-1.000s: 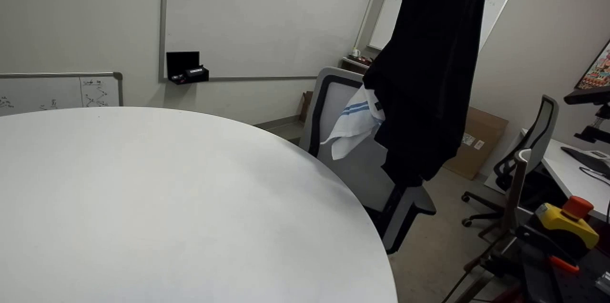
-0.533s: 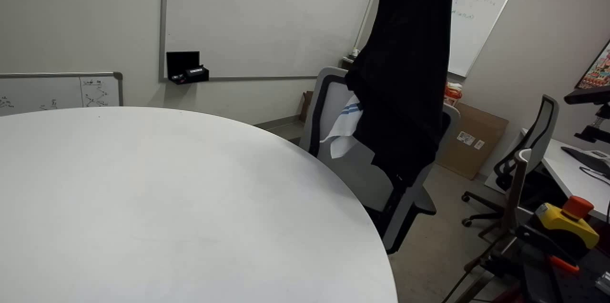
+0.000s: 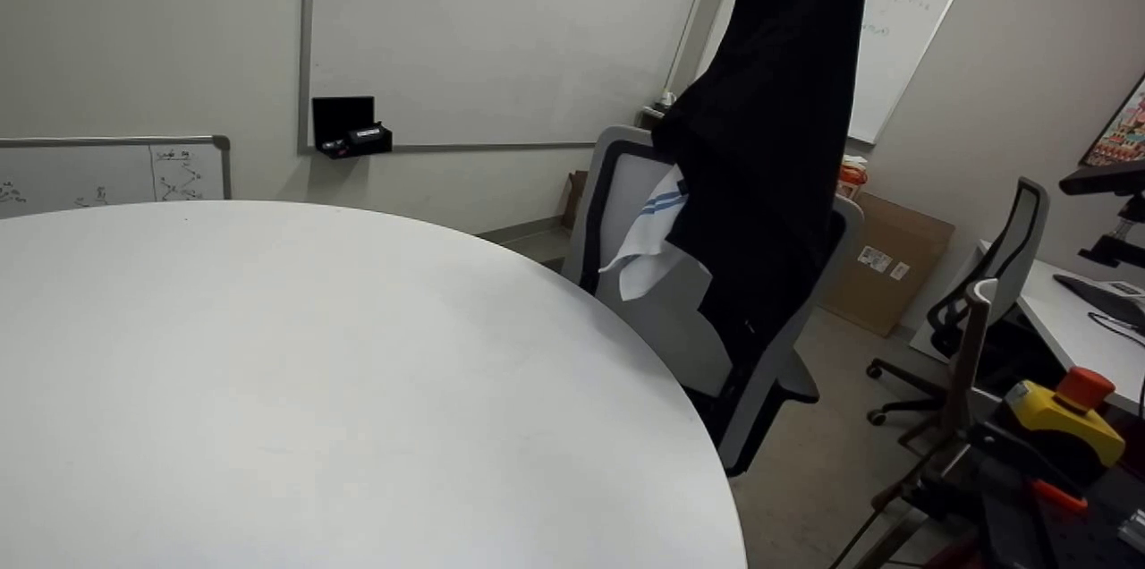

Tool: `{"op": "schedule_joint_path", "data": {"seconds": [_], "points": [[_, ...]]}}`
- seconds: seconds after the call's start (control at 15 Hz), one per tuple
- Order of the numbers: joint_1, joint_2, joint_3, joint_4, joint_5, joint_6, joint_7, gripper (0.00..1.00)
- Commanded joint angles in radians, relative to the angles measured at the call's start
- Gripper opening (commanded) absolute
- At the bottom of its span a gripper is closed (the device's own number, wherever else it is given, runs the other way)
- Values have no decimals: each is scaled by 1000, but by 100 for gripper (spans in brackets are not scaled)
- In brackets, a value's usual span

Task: Put the black object from the table and put it on the headrest

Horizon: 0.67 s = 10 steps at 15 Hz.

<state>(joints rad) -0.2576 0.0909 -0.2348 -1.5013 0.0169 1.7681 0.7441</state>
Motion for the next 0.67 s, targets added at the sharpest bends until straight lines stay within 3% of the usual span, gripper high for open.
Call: {"op": "schedule_joint_path", "data": {"seconds": [0.0, 0.6], "points": [[-28, 45, -37, 60, 50, -50, 12, 1], [-90, 148, -95, 100, 105, -85, 52, 1]]}}
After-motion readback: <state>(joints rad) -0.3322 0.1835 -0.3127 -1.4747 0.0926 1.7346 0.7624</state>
